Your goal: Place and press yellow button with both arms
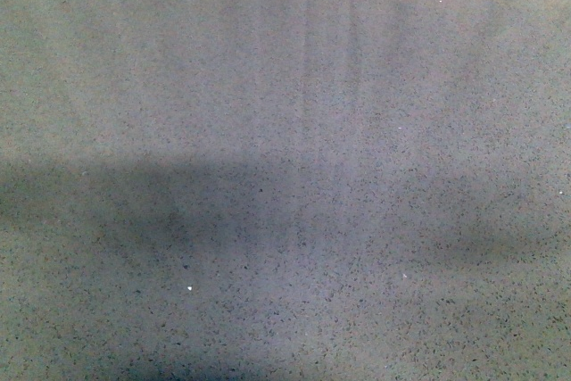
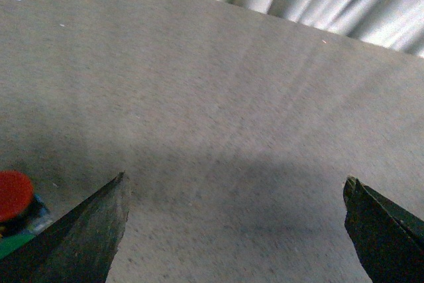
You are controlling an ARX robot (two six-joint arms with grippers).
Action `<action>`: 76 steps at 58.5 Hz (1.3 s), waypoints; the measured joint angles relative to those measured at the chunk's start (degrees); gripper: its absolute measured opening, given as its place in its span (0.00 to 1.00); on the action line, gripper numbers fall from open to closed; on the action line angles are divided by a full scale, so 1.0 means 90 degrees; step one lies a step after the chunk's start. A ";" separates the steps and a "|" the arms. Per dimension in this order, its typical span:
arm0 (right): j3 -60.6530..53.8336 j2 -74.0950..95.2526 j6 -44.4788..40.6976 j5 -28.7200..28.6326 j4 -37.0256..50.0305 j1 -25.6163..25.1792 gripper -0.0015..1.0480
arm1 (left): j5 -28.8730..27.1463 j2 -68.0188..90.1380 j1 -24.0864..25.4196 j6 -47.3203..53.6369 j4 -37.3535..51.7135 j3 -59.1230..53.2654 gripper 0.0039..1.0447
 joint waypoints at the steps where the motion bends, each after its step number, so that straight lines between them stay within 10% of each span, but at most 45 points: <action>1: 0.0000 0.0000 0.0000 -0.0002 -0.0002 0.0000 0.91 | -0.0080 0.0284 0.0080 0.0002 0.0250 0.0044 0.91; 42: 0.0000 0.0000 0.0000 0.0000 -0.0002 0.0000 0.91 | -0.1307 0.5425 0.2907 0.0070 0.3949 0.0765 0.91; 76: 0.0000 0.0000 0.0000 -0.0002 -0.0002 0.0000 0.91 | -0.1688 0.7439 0.2744 0.0408 0.5042 0.1239 0.91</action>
